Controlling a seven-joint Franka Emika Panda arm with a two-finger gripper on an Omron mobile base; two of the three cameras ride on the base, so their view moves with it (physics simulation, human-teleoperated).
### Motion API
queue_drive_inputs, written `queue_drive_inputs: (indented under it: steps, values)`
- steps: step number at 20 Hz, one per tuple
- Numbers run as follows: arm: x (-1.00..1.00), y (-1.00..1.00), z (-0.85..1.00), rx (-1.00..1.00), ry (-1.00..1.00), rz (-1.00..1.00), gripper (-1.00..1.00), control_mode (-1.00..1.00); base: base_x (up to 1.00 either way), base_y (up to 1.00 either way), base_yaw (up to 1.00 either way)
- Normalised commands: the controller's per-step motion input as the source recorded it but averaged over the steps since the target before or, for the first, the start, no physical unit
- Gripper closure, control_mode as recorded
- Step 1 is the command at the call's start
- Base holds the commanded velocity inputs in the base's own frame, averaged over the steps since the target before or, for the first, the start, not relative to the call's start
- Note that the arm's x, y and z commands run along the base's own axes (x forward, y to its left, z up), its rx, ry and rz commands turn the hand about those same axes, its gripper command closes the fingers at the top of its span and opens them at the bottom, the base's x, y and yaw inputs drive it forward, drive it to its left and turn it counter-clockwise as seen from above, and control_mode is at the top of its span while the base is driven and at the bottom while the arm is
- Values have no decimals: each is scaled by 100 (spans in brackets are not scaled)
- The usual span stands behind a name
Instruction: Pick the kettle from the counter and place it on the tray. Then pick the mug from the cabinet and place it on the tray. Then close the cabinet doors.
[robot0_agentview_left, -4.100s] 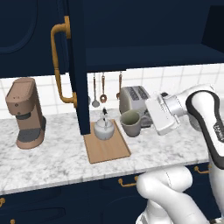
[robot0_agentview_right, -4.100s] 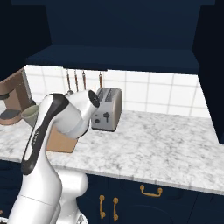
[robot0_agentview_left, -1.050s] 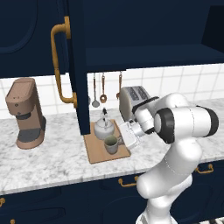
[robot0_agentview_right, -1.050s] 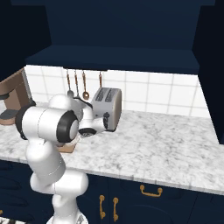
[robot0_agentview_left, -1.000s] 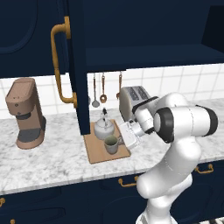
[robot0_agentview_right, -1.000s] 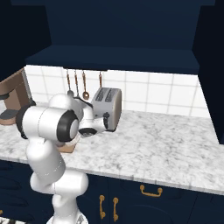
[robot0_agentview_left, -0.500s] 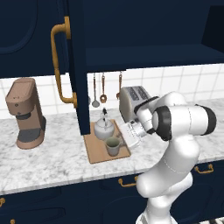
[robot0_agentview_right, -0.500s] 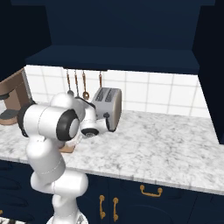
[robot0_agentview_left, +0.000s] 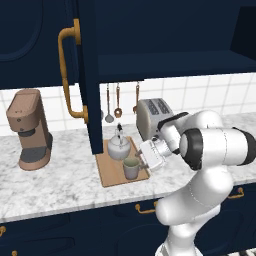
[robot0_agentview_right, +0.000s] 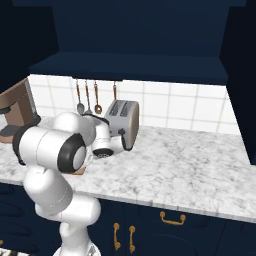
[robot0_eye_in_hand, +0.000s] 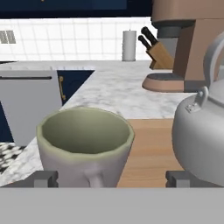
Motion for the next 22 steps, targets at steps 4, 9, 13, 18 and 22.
queue_drive_inputs:
  steps: [4, 9, 13, 18, 22]
  values:
    - [2, 0, 0, 0, -1, -3, -100, -100, 0, 0, 0]
    - [-23, -14, 18, 0, 0, 0, -100, -100, 0, 0, 0]
    - [-23, -25, 28, 0, 0, 0, -100, -100, 0, 0, 0]
    - [-41, -27, 48, 0, 0, 0, -100, -100, 0, 0, 0]
    - [-81, -25, 57, 0, -4, -6, -100, -100, 0, 0, 0]
